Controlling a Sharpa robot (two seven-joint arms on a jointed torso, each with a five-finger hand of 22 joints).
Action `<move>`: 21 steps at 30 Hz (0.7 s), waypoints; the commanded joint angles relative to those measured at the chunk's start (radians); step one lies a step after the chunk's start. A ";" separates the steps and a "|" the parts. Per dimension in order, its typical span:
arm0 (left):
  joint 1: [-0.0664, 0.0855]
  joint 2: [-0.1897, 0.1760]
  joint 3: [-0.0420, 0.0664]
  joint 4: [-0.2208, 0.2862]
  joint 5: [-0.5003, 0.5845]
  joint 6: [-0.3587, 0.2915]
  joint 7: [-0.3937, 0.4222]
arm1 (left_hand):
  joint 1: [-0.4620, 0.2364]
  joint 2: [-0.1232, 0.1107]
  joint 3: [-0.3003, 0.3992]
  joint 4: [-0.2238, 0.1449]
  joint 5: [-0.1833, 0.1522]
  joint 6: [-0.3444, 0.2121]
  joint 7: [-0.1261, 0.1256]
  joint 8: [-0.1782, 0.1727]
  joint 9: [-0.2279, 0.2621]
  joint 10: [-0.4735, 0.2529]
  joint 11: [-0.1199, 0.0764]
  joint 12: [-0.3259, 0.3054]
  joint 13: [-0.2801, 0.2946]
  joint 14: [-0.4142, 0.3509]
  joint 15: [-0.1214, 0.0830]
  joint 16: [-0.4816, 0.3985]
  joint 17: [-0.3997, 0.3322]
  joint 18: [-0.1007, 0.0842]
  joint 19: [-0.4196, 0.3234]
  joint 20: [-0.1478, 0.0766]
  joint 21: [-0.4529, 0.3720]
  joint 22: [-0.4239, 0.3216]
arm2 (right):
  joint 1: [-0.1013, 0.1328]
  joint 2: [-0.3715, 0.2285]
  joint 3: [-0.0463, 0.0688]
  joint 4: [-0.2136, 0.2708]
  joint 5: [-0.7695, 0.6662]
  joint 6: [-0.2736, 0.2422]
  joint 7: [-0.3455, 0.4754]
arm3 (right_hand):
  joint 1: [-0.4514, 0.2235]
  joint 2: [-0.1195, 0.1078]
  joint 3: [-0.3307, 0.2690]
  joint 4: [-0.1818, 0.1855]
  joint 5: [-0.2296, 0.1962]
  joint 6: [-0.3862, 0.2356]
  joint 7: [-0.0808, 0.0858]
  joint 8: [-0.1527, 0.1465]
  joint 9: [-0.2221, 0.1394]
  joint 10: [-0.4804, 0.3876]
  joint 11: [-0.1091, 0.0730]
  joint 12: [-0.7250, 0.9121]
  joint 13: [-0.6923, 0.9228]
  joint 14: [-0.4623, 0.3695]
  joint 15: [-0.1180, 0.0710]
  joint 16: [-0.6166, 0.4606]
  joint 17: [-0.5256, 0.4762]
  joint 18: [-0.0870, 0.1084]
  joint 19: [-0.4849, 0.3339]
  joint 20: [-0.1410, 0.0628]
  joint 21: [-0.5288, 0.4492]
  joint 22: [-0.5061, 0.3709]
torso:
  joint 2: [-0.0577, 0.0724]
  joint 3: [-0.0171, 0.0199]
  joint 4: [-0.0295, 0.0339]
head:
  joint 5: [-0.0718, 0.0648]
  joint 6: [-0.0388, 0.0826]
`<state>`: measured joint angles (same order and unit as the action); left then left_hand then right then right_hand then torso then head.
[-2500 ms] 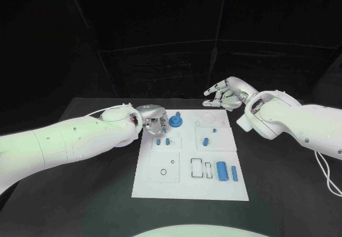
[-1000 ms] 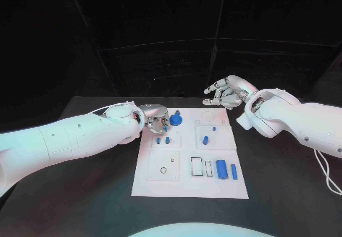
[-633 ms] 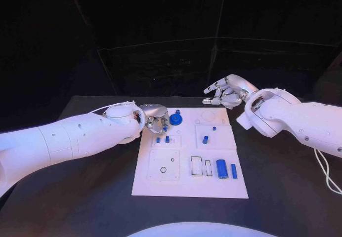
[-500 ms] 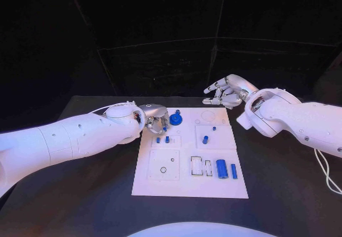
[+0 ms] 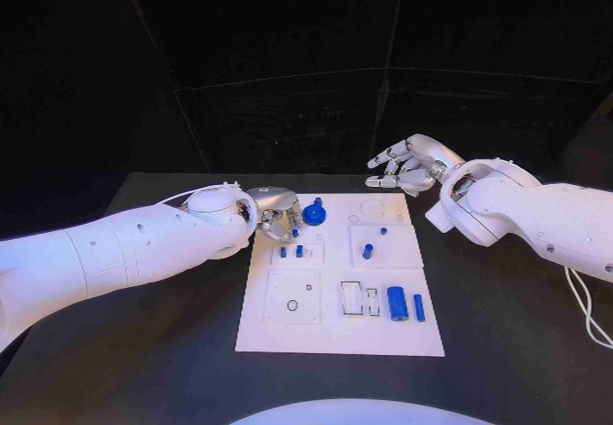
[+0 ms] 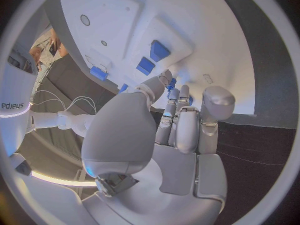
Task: Assemble the parts on the task board
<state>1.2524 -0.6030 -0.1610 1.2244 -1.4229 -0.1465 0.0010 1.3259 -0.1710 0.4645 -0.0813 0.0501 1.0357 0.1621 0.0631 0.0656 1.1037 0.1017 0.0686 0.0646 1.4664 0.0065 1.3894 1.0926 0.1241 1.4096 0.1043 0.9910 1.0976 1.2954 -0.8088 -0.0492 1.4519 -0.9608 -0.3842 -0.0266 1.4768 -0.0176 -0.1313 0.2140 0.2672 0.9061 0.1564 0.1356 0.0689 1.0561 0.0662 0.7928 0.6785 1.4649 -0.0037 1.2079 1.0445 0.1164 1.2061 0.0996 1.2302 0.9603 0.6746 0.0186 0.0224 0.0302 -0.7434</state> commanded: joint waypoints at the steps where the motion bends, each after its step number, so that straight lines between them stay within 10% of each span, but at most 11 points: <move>1: 0.001 -0.011 0.001 0.006 0.024 -0.032 0.001 | 0.005 0.002 -0.013 -0.002 0.004 -0.012 0.002 0.000 0.000 -0.021 0.005 -0.007 -0.001 0.015 0.008 -0.004 -0.003 0.000 -0.004 0.005 -0.016 -0.011 | 0.002 -0.004 0.000 -0.012 -0.057 0.056 -0.042 | 0.050 0.016 0.025 -0.015 -0.025 0.025 -0.003 0.015 0.004 -0.027 -0.004 -0.067 -0.052 -0.009 -0.010 -0.029 -0.031 0.013 -0.015 -0.003 -0.015 -0.016 | 0.000 -0.0010 0.0009 | -0.002 0.002; 6: 0.001 -0.044 0.002 0.013 0.155 -0.070 0.026 | 0.005 0.008 -0.049 0.006 0.004 -0.033 0.006 0.000 -0.001 -0.065 0.010 -0.004 -0.001 0.014 0.012 -0.006 -0.011 0.006 -0.009 0.010 -0.048 -0.035 | 0.001 -0.011 0.000 -0.034 -0.185 0.114 -0.067 | 0.116 0.014 0.066 -0.035 -0.052 0.085 -0.011 0.028 0.001 -0.012 0.001 -0.249 -0.206 -0.001 -0.014 -0.048 -0.049 0.012 -0.002 -0.011 -0.015 -0.012 | -0.001 -0.0011 0.0010 | -0.006 0.007; 21: 0.002 -0.194 0.001 0.083 1.069 -0.099 0.326 | -0.014 0.044 -0.269 0.093 0.005 -0.060 0.012 0.006 0.002 -0.163 0.019 0.028 0.003 -0.034 0.019 -0.083 -0.176 0.049 -0.082 0.018 -0.324 -0.253 | -0.077 -0.022 -0.002 -0.032 -0.597 0.164 -0.103 | 0.126 -0.033 0.104 -0.031 -0.065 0.125 -0.017 -0.014 -0.003 -0.027 0.010 -0.481 -0.422 0.011 -0.002 -0.029 -0.018 0.006 0.013 0.000 -0.003 0.011 | -0.001 -0.0011 0.0020 | -0.057 0.026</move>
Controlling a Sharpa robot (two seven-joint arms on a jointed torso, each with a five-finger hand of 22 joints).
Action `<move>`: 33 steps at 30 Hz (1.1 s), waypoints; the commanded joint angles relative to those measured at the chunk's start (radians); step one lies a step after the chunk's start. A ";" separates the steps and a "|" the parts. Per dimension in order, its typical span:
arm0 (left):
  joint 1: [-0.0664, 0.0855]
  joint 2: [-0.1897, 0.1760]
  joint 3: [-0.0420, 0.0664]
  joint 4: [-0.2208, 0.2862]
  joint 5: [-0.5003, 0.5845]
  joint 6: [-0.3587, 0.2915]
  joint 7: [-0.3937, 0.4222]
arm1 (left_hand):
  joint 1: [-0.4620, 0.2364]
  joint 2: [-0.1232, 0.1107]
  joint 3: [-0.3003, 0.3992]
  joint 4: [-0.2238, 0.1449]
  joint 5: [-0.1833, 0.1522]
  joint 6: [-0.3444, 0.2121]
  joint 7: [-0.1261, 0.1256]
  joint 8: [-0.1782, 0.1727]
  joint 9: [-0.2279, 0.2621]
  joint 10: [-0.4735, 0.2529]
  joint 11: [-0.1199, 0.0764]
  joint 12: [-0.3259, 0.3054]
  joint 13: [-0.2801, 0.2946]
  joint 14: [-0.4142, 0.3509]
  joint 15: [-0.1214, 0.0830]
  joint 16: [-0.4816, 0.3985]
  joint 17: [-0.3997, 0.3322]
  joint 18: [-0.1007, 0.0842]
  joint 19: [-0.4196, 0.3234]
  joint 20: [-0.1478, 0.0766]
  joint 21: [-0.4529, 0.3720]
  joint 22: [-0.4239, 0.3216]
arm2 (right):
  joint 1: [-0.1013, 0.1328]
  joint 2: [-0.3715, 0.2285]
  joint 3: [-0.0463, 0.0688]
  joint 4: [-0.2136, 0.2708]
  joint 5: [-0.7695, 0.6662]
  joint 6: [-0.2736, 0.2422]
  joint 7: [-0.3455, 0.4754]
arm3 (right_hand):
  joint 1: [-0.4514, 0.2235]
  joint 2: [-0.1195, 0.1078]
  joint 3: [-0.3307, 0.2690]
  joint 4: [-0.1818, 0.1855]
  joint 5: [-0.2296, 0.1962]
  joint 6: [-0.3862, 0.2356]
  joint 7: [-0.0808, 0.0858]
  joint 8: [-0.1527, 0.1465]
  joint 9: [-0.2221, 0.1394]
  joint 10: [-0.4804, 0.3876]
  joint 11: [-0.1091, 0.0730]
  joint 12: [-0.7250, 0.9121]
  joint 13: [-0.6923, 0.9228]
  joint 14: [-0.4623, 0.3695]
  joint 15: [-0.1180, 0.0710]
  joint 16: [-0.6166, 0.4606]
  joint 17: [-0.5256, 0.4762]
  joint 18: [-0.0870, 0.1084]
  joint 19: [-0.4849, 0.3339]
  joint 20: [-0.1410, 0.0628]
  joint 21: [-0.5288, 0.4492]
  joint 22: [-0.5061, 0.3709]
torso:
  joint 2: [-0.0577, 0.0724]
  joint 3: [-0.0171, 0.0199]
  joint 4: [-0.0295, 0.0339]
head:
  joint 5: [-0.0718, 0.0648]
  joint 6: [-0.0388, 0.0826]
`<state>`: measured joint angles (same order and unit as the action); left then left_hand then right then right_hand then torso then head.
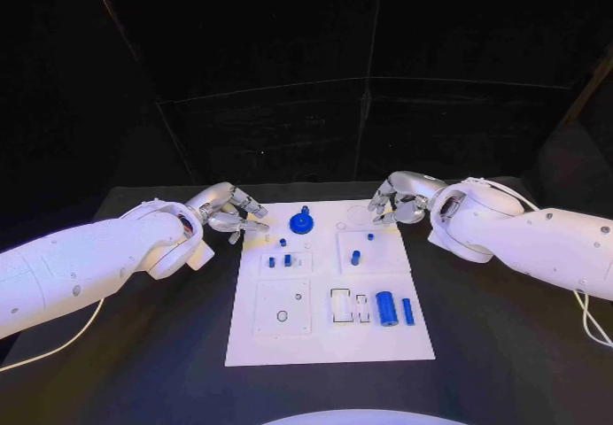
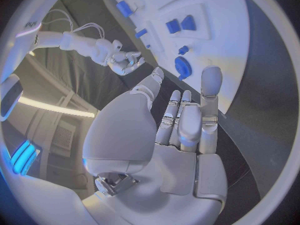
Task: Assemble the parts on the task board
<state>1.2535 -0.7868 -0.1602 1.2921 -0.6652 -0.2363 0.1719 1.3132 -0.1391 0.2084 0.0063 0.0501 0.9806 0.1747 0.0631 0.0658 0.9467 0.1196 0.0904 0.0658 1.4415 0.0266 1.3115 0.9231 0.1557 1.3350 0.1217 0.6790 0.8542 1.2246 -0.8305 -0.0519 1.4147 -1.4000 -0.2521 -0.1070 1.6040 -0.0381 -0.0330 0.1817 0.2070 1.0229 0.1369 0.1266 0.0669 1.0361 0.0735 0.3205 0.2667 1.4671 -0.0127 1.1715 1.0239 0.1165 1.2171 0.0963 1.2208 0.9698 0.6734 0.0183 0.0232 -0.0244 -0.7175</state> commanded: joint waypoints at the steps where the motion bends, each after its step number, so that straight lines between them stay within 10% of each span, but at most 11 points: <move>1: 0.001 -0.022 0.000 0.029 0.388 -0.007 0.207 | 0.001 0.031 -0.017 0.012 0.005 0.003 0.003 0.010 0.003 0.010 0.001 0.022 0.005 -0.010 -0.001 -0.006 -0.008 0.017 -0.007 0.000 -0.016 -0.013 | -0.016 0.001 0.000 0.005 -0.179 0.032 -0.027 | -0.002 -0.015 0.009 0.001 -0.005 0.009 0.003 -0.009 0.000 -0.004 0.004 -0.016 -0.022 0.010 0.008 0.011 0.007 0.005 0.006 0.005 0.010 0.007 | 0.001 0.0006 -0.0006 | -0.002 0.003; 7: 0.001 -0.044 -0.003 0.072 0.556 0.029 0.318 | 0.019 0.078 -0.010 0.018 0.006 0.076 -0.007 0.051 0.013 0.147 -0.021 0.114 0.027 -0.026 -0.016 -0.019 -0.038 0.025 -0.024 -0.010 -0.065 -0.051 | -0.037 0.009 0.000 0.001 -0.214 0.031 -0.035 | -0.004 -0.021 0.025 0.003 0.002 0.008 0.012 -0.029 0.000 0.007 0.011 -0.050 -0.071 0.018 0.013 0.034 0.030 -0.005 0.039 0.010 0.046 0.063 | 0.001 -0.0009 0.0013 | -0.004 0.003; 33: -0.002 -0.050 -0.004 0.102 0.633 0.046 0.361 | 0.043 0.092 0.004 0.010 0.006 0.083 -0.014 0.059 0.008 0.163 -0.028 0.131 0.022 -0.043 -0.022 -0.030 -0.062 0.028 -0.039 -0.016 -0.099 -0.075 | -0.054 0.047 0.000 -0.006 -0.252 0.105 -0.044 | 0.030 -0.024 0.167 -0.021 -0.042 0.077 0.011 -0.041 0.003 0.091 0.007 -0.111 -0.179 0.025 0.009 0.070 0.048 -0.026 0.099 0.009 0.124 0.181 | 0.002 -0.0005 -0.0005 | 0.002 -0.005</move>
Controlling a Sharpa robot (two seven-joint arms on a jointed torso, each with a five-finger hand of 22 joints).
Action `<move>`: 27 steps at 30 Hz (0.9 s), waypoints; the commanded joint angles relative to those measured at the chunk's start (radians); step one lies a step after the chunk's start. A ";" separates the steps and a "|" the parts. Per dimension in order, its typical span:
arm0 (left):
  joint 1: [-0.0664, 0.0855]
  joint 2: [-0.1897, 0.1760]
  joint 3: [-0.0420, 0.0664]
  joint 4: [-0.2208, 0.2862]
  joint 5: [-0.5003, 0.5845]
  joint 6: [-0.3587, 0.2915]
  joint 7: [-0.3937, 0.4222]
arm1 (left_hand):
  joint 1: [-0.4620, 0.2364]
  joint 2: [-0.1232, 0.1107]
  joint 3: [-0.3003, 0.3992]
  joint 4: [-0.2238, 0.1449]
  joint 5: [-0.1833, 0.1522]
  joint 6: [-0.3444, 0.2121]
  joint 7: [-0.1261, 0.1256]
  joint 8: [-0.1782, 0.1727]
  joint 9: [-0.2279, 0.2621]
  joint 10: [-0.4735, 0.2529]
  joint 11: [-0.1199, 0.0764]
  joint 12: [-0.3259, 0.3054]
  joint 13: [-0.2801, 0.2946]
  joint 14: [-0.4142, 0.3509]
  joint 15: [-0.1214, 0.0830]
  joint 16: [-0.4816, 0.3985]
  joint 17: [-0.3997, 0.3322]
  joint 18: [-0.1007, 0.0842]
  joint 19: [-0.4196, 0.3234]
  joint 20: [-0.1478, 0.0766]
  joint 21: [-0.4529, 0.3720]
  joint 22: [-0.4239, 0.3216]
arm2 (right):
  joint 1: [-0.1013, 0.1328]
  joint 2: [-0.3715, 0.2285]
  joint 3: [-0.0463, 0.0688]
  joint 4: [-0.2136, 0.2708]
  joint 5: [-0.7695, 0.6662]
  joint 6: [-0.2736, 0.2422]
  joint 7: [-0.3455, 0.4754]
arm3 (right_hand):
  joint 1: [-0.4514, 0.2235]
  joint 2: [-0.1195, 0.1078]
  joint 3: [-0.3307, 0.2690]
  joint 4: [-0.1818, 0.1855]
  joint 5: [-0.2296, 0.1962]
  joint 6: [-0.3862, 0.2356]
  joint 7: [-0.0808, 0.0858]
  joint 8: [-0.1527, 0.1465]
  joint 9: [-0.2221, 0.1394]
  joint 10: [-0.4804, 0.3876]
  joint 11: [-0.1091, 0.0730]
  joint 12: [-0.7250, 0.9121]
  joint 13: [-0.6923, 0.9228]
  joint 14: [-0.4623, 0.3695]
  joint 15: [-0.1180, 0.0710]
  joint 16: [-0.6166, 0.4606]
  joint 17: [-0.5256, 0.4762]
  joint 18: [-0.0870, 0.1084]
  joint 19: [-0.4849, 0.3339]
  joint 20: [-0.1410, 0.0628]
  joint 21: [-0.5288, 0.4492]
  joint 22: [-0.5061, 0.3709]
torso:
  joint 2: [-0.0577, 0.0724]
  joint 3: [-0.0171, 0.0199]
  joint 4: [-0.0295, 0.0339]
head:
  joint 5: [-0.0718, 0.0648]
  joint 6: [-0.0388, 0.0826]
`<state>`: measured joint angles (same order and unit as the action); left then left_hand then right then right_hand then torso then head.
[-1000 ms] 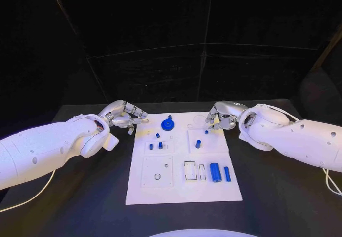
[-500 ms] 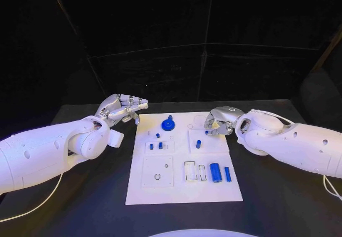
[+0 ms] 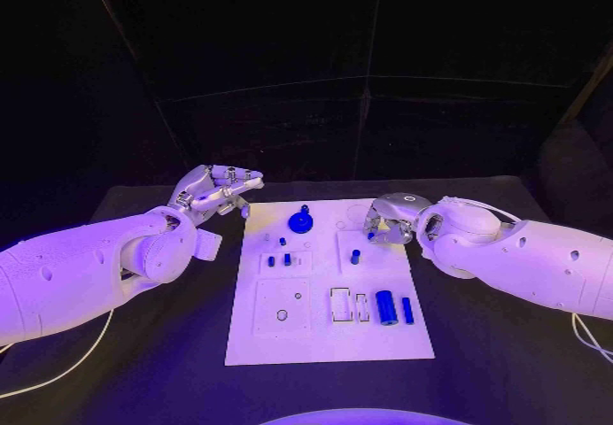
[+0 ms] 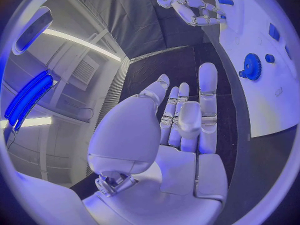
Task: Assemble the parts on the task board
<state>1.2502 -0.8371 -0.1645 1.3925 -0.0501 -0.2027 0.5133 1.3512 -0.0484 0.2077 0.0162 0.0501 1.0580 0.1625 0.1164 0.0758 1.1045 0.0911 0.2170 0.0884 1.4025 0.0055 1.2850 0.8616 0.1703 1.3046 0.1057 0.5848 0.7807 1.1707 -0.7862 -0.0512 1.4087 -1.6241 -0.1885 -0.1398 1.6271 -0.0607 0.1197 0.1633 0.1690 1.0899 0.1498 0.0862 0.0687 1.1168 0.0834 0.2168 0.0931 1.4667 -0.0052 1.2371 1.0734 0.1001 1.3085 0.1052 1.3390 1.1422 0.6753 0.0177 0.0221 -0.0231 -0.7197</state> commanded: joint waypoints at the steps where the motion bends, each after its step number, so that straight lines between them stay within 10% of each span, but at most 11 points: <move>1: 0.001 0.001 0.001 0.002 0.018 0.013 0.018 | 0.006 0.001 0.005 -0.001 0.006 0.006 -0.002 0.006 -0.002 0.005 0.000 0.004 -0.001 -0.004 -0.001 -0.003 -0.001 0.013 -0.008 0.000 -0.006 -0.002 | -0.001 0.003 -0.001 -0.001 -0.031 0.046 -0.013 | 0.007 -0.003 0.022 -0.004 -0.005 0.013 -0.002 -0.001 0.001 0.015 -0.003 -0.008 -0.007 0.026 0.001 0.005 -0.001 -0.010 0.010 -0.001 0.009 0.013 | 0.000 0.0001 0.0006 | 0.000 -0.002; 11: 0.001 0.001 0.001 0.002 0.018 0.027 -0.002 | 0.014 0.003 0.014 -0.006 0.006 0.016 -0.008 0.016 -0.001 0.022 -0.006 0.017 -0.004 0.019 -0.006 0.029 0.057 0.003 0.018 -0.005 0.055 0.044 | -0.004 0.011 -0.001 0.002 -0.067 0.056 -0.038 | -0.007 -0.008 0.103 -0.022 -0.019 0.057 -0.014 0.006 0.005 0.069 -0.016 -0.021 -0.022 0.029 -0.008 0.023 0.008 -0.018 0.033 -0.008 0.039 0.059 | -0.001 0.0002 -0.0010 | 0.002 -0.007; 18: 0.001 -0.001 0.001 0.001 0.018 0.028 -0.010 | 0.016 0.003 0.016 -0.007 0.006 0.019 -0.009 0.019 -0.001 0.025 -0.008 0.020 -0.005 0.022 -0.008 0.033 0.063 0.002 0.023 -0.007 0.062 0.049 | -0.006 0.006 -0.001 0.014 -0.089 -0.011 -0.055 | -0.015 0.008 0.182 -0.052 -0.055 0.087 -0.021 0.011 0.009 0.106 -0.025 -0.029 -0.022 0.029 -0.016 0.030 0.007 -0.025 0.052 -0.016 0.061 0.095 | -0.002 0.0008 -0.0005 | 0.000 -0.007; 27: 0.001 -0.005 0.000 -0.007 0.018 0.025 -0.017 | 0.018 0.002 0.020 -0.009 0.006 0.020 -0.011 0.023 -0.001 0.032 -0.011 0.025 -0.006 0.031 -0.010 0.045 0.084 -0.003 0.034 -0.010 0.087 0.069 | -0.007 -0.023 0.000 0.069 -0.092 -0.111 -0.055 | -0.077 -0.026 0.314 -0.113 -0.059 0.096 -0.018 -0.003 0.009 0.127 -0.022 -0.058 -0.020 0.028 -0.014 0.040 0.002 -0.030 0.061 -0.016 0.079 0.121 | -0.003 0.0001 0.0003 | -0.002 -0.007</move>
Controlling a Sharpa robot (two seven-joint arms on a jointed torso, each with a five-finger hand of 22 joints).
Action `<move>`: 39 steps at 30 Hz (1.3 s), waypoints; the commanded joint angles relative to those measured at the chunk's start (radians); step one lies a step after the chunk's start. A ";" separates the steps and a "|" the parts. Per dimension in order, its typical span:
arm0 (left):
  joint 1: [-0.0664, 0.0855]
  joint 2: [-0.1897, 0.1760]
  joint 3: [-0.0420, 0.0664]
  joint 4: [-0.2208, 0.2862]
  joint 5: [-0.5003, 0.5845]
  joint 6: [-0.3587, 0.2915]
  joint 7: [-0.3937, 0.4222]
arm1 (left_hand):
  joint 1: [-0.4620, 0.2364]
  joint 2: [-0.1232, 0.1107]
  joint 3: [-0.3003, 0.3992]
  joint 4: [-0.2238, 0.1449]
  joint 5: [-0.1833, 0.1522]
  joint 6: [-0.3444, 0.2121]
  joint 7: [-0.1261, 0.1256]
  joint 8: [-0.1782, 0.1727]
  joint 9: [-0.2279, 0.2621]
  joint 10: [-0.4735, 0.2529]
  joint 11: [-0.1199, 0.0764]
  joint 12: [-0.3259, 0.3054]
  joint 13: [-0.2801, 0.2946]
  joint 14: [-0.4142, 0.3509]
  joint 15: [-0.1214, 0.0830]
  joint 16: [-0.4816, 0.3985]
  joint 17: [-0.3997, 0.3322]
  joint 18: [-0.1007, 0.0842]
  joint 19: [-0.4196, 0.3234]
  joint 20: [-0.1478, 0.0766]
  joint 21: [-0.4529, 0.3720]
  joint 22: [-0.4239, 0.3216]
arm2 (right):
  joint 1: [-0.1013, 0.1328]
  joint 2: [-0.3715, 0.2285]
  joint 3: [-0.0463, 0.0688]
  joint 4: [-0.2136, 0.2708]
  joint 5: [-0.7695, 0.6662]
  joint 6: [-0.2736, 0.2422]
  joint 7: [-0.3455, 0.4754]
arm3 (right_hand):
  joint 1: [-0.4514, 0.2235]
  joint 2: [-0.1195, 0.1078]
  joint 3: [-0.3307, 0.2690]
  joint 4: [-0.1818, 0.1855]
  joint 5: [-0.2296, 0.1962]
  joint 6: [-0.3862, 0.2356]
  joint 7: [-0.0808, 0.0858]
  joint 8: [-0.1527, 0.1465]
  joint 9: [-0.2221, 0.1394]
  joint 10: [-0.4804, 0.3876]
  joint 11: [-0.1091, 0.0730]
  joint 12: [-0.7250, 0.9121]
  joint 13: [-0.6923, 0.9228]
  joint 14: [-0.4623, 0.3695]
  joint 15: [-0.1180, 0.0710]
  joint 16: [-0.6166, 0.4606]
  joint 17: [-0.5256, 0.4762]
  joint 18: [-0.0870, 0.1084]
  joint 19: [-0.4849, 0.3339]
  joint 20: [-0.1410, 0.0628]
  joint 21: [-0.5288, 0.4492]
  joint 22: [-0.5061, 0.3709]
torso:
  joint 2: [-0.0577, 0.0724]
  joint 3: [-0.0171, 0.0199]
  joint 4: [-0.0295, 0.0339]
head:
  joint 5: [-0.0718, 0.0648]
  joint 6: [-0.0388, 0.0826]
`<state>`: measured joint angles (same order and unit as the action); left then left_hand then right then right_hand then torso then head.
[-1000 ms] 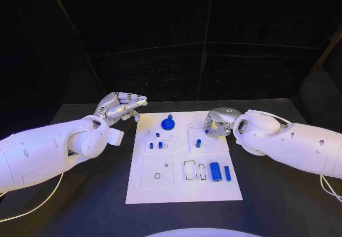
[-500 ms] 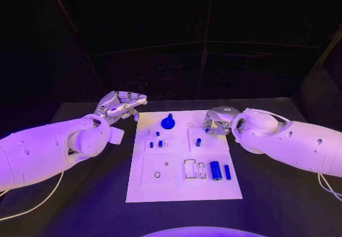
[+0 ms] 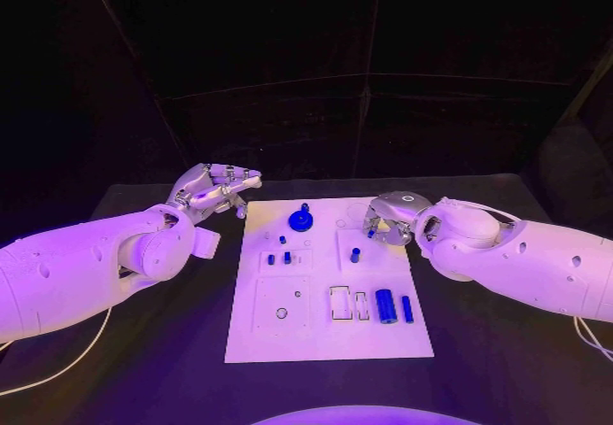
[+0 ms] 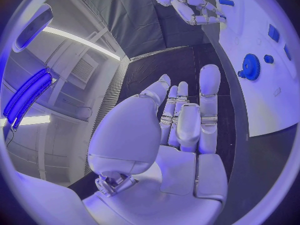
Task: Assemble the parts on the task board
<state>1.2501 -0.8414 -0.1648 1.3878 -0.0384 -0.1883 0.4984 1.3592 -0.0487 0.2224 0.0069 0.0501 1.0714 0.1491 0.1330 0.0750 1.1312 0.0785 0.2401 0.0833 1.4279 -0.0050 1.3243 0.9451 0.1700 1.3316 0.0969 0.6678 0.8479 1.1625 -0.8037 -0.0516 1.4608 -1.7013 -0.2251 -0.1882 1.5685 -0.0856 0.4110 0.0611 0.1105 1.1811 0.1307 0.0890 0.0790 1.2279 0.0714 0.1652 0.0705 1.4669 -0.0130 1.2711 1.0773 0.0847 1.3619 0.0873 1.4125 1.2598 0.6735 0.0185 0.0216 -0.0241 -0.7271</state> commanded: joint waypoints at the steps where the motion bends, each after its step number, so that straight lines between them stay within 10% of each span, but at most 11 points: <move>1: 0.001 -0.001 0.001 -0.003 0.006 0.011 -0.003 | 0.010 0.002 0.005 0.001 0.006 0.007 0.002 0.007 0.000 0.006 0.002 0.002 -0.001 0.006 0.000 0.005 0.001 -0.002 0.007 -0.001 0.004 0.002 | 0.002 -0.010 0.001 0.025 -0.013 -0.087 -0.006 | -0.019 -0.001 0.022 -0.010 0.000 0.005 0.001 -0.005 -0.002 0.016 -0.010 -0.007 0.003 0.028 -0.007 0.006 -0.002 -0.014 0.007 0.002 0.006 0.004 | -0.001 -0.0010 0.0003 | -0.002 0.002; 18: 0.001 0.001 0.001 -0.013 0.006 0.014 -0.010 | 0.010 0.001 0.007 0.000 0.006 0.003 0.002 0.006 -0.001 0.008 0.001 0.004 -0.002 0.009 -0.001 0.009 0.005 -0.004 0.011 -0.002 0.012 0.007 | 0.004 -0.078 0.005 0.195 0.086 -0.180 0.008 | -0.063 -0.019 0.073 -0.042 -0.007 0.003 0.005 -0.014 -0.002 0.016 -0.008 -0.021 0.005 0.028 -0.004 0.015 -0.001 -0.016 0.011 0.005 0.013 0.015 | 0.000 -0.0013 0.0010 | 0.004 0.003; 28: 0.001 0.013 0.001 -0.014 0.006 0.020 -0.012 | 0.010 0.000 0.007 0.000 0.006 0.002 0.002 0.006 -0.002 0.008 0.001 0.004 -0.003 0.009 -0.001 0.010 0.008 -0.004 0.012 -0.003 0.013 0.008 | 0.002 -0.001 0.004 0.250 0.146 -0.150 0.025 | -0.069 -0.020 0.079 -0.047 -0.007 0.001 0.006 -0.015 -0.002 0.015 -0.007 -0.024 0.005 0.027 -0.003 0.014 -0.005 -0.016 0.012 0.005 0.014 0.017 | 0.001 -0.0024 0.0028 | 0.025 -0.005; 39: 0.002 0.025 0.001 -0.011 0.006 0.019 -0.015 | 0.010 0.000 0.007 0.000 0.006 0.002 0.003 0.006 -0.002 0.009 0.001 0.004 -0.003 0.009 -0.001 0.009 0.006 -0.004 0.013 -0.003 0.015 0.010 | -0.059 0.097 0.001 0.231 0.090 -0.094 0.035 | -0.083 -0.024 0.081 -0.050 -0.001 0.001 0.007 -0.016 -0.002 0.015 -0.006 -0.026 0.006 0.026 -0.002 0.011 -0.013 -0.015 0.009 0.006 0.013 0.014 | 0.002 -0.0025 -0.0008 | 0.052 -0.012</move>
<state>1.2506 -0.8181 -0.1648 1.3746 -0.0368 -0.1808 0.4823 1.3592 -0.0487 0.2223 0.0069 0.0501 1.0722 0.1482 0.1365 0.0743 1.1310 0.0786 0.2401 0.0815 1.4314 -0.0086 1.3283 0.9517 0.1697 1.3344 0.0941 0.6821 0.8581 1.1068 -0.7121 -0.0502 1.6960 -1.5844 -0.3511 -0.1686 1.4955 -0.1064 0.4873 0.0117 0.1042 1.1803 0.1302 0.0733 0.0753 1.2382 0.0607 0.1450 0.0759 1.4669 -0.0129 1.2799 1.0655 0.0850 1.3656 0.0911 1.4241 1.2753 0.6749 0.0154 0.0226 0.0242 -0.7372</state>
